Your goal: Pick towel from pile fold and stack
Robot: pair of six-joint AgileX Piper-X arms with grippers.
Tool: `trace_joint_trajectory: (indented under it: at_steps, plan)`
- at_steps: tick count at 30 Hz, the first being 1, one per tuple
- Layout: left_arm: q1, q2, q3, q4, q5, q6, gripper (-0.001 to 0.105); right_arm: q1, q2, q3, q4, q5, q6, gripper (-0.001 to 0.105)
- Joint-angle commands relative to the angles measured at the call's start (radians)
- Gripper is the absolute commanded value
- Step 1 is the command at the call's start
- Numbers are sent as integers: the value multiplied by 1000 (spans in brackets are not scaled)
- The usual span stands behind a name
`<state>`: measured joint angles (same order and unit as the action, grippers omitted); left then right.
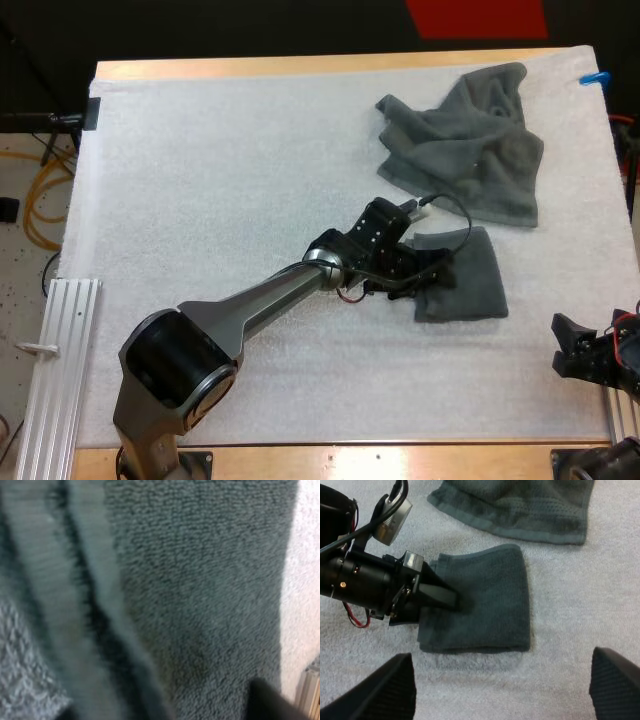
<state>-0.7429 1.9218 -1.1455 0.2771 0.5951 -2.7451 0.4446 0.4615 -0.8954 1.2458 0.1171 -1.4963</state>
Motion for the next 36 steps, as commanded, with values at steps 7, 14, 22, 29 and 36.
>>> trace_joint_trajectory:
  at_steps: [7, 14, 22, 29, 36]
  plan:
    - [2, -2, -6, 3, 29, 61, 0, 1, -2, -1, 0, 0, -4, 70]
    - [78, -62, -6, 155, 26, 292, 0, 1, -2, -1, -31, -1, 42, 70]
    - [315, -166, -6, 536, -211, 755, 0, 1, -2, -1, -113, -1, 65, 70]
    - [540, -169, -6, 752, -540, 1020, 0, 1, 0, -1, -147, -1, 65, 70]
    - [777, -169, -6, 777, -595, 1079, 0, 1, 0, -1, -149, -1, 65, 70]
